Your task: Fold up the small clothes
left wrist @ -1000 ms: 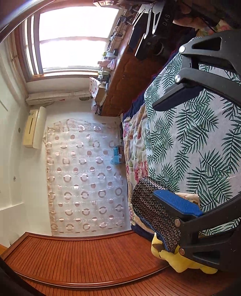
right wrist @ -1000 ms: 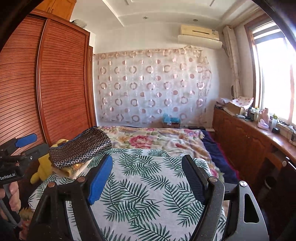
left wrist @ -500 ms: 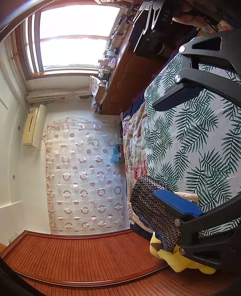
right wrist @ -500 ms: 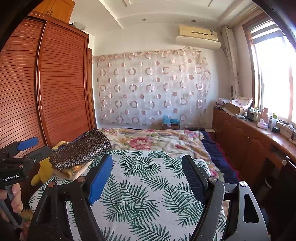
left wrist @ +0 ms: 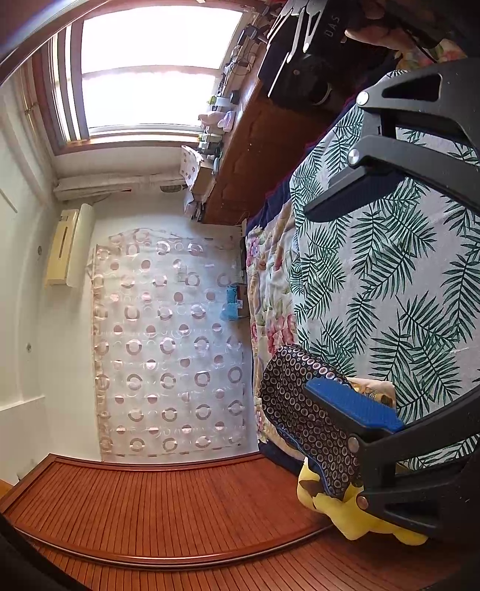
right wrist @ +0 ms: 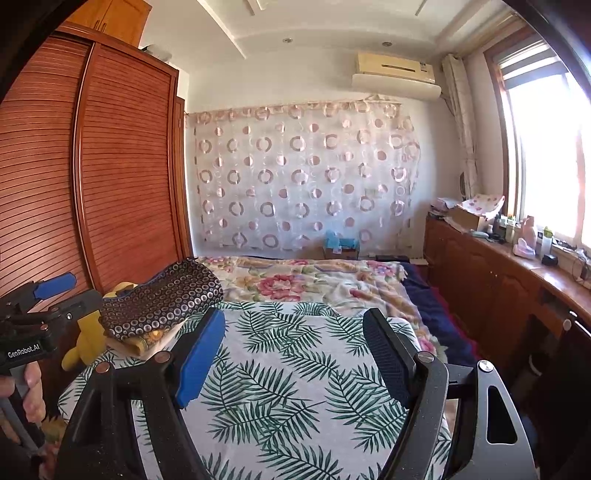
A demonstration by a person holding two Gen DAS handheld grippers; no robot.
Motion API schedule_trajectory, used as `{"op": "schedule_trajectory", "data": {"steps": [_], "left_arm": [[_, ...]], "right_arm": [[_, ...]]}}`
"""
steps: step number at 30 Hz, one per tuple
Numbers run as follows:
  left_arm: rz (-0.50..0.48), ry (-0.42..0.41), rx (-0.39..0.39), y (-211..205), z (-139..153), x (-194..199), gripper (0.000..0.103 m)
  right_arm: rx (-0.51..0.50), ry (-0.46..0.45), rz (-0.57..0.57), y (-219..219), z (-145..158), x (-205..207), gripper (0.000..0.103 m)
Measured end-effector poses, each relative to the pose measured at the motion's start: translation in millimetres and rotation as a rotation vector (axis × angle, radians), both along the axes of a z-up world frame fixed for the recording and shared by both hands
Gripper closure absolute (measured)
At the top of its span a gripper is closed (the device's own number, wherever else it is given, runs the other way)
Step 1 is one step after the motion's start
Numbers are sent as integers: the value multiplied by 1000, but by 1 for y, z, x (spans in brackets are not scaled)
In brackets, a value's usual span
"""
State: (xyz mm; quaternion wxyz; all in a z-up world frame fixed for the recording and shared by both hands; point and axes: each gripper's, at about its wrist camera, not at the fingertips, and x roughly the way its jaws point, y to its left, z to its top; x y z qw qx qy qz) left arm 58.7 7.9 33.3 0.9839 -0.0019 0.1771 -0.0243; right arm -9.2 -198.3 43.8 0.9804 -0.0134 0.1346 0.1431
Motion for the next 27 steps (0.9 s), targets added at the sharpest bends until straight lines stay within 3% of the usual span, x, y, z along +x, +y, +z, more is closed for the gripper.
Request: {"op": "schedule_trajectory", "data": {"steps": [27], "left_arm": [[6,-8,-1,-1,2,0,16]], "right_arm": [[-7,-10,7,-19,-4,6,24]]}}
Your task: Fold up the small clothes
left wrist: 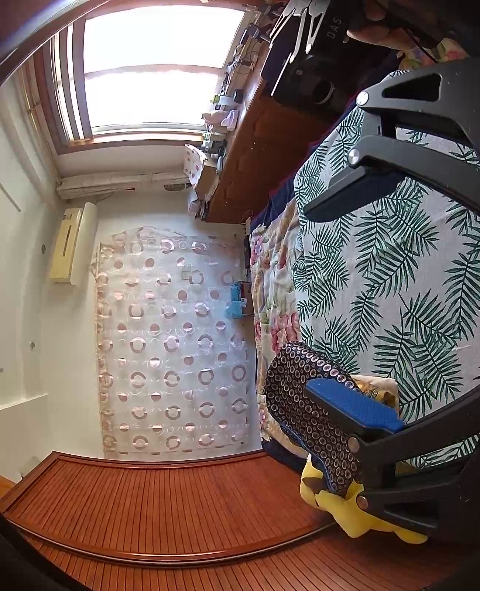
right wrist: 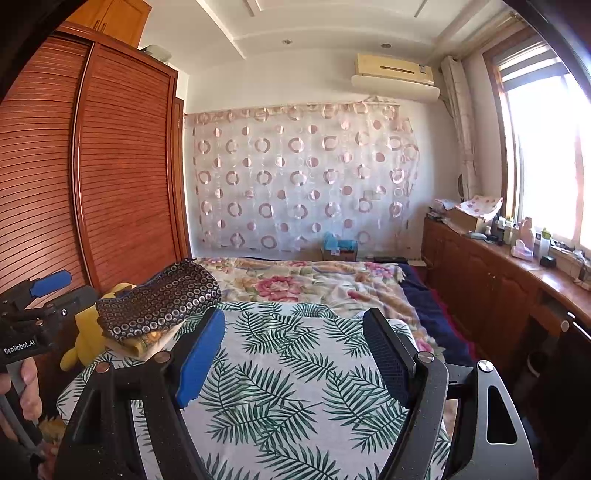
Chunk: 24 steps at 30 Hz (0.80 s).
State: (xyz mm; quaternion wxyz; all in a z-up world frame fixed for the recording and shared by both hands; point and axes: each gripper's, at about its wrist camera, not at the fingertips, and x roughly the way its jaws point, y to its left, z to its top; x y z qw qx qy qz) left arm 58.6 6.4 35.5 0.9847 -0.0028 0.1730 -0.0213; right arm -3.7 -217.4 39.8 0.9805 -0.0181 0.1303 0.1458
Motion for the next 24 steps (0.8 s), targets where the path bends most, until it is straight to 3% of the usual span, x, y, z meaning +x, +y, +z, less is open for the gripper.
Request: {"op": "schedule_trajectory", "data": {"steps": [24], "left_arm": [[0,-4,-2,1,0,-1,16]], "right_arm": [[2,-2,0,-5,-1,0,24]]}}
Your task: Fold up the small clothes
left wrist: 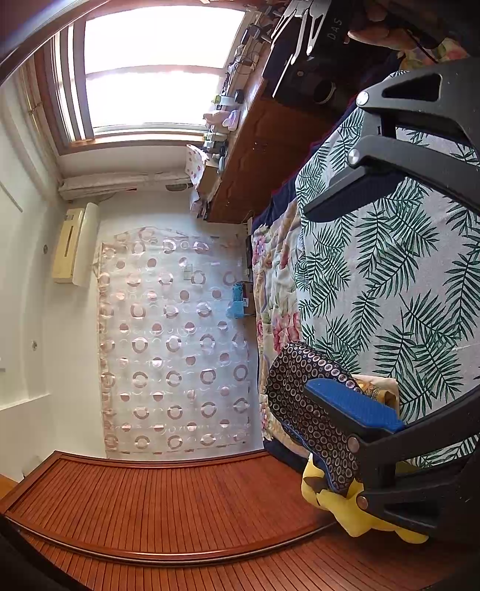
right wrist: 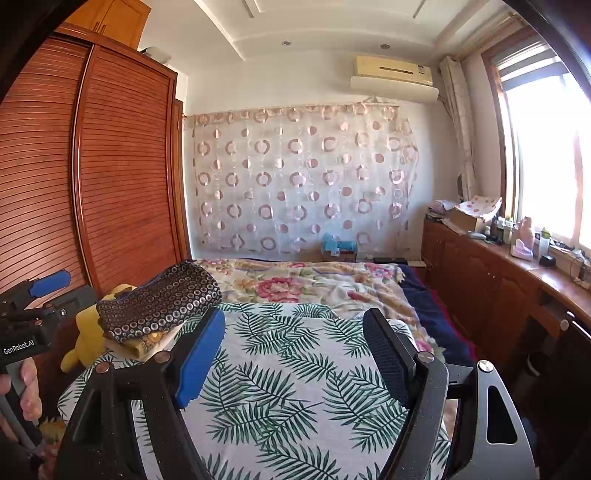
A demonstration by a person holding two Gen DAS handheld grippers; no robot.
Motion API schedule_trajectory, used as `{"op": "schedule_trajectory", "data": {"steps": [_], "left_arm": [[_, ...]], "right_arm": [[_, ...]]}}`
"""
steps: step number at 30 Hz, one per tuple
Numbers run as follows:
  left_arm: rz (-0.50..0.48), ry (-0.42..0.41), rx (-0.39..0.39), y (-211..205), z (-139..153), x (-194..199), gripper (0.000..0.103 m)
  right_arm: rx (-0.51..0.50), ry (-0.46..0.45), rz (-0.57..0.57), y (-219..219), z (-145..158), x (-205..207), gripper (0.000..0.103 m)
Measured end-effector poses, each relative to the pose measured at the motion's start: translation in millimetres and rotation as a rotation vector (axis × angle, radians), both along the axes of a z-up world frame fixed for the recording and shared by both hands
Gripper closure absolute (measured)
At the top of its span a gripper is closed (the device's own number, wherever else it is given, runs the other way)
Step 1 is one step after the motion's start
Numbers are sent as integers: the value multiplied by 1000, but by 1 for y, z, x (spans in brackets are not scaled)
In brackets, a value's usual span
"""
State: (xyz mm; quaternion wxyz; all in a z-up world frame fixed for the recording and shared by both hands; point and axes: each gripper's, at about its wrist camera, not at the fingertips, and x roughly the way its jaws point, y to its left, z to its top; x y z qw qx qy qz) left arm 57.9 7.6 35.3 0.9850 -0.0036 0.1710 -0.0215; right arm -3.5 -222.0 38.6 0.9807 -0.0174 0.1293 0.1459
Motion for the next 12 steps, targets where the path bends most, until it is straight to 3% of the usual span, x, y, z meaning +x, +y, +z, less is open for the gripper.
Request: {"op": "schedule_trajectory", "data": {"steps": [12], "left_arm": [[1,0,1,1,3,-1,16]], "right_arm": [[2,0,-1,-1,0,1,24]]}}
